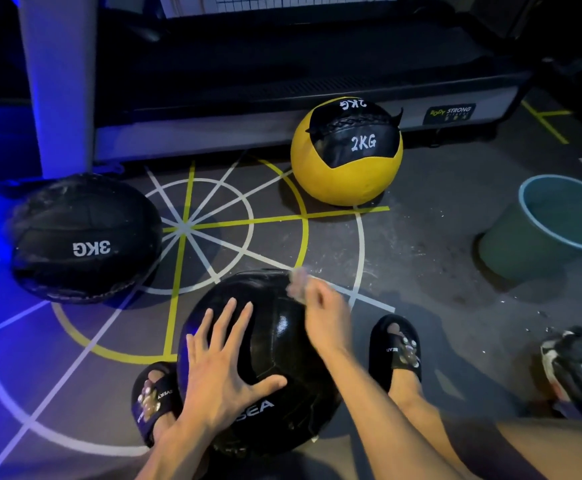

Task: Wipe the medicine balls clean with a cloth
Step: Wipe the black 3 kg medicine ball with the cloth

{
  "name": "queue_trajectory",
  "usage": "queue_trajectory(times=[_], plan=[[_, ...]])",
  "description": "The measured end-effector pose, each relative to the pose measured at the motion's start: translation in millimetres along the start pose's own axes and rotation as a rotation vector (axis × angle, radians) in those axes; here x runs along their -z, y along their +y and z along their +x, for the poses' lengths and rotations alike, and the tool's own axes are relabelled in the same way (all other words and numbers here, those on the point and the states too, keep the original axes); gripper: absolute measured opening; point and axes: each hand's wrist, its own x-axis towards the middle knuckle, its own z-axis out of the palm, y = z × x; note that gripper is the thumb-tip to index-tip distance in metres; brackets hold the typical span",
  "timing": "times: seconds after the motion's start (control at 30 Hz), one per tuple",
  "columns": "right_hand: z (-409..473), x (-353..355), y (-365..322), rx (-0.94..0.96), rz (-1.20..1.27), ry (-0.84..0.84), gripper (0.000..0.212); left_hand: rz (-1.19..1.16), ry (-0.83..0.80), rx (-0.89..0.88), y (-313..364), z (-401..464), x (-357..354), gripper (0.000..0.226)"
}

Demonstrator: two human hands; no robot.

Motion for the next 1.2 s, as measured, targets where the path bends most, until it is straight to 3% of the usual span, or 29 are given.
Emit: queue_trajectory(times=[0.07,0.13,0.23,0.3,0.37,0.43,0.53,0.6,0.7,0.83,0.93,1.07,1.13,1.2], plan=[[-5.5,-16.8,-28.0,0.267,-0.181,-0.099,0.031,0.043,0.003,-0.005,3.7,-3.4,-3.3,0.121],[-10.9,-19.2,-26.9,0.399,-0.299,-0.100,0.034,0.063,0.006,-0.011,5.4,-7.3,-4.8,0.121],[-0.2,11.4,19.9,0.146,-0.206,-0.039,0.026,0.066,0.008,-0.012,8.4,-9.7,-6.6,0.122],[5.1,35.5,54.9,-0.113,-0.159,0.003,0.032,0.077,0.009,-0.009,9.8,-11.3,-9.3,0.123],[-0.2,45.2,63.4,-0.235,-0.097,-0.001,0.034,0.105,0.009,0.001,16.2,-12.6,-14.2,0.123],[-4.7,36.0,38.2,-0.196,-0.029,0.010,0.041,0.119,0.031,0.000,24.8,-13.4,-19.3,0.124],[-9.2,13.1,-4.6,0.126,-0.174,-0.068,0.038,0.051,0.040,-0.045,22.7,-18.0,-15.9,0.117],[-8.6,9.8,-6.6,0.236,-0.268,-0.117,0.039,-0.112,0.073,-0.043,9.6,-22.4,-5.8,0.107],[-6.4,33.2,16.9,0.124,-0.273,-0.083,0.040,-0.269,0.160,0.066,-10.5,-29.0,1.1,0.100],[5.3,51.0,28.8,-0.160,-0.231,-0.020,0.041,-0.229,0.167,0.092,-2.5,-34.8,-16.0,0.102],[-0.1,29.5,-6.3,0.072,-0.270,-0.026,0.041,-0.177,0.203,0.077,14.8,-34.8,-27.5,0.101],[-20.8,-13.0,-40.4,0.554,-0.607,-0.259,0.040,-0.123,0.230,0.070,20.0,-34.5,-33.3,0.100],[-8.9,1.2,-28.0,0.529,-0.630,-0.287,0.046,-0.157,0.247,0.084,19.1,-35.7,-32.7,0.100],[15.3,30.5,6.2,0.323,-0.609,-0.238,0.057,-0.180,0.264,0.093,18.3,-35.4,-33.8,0.099]])
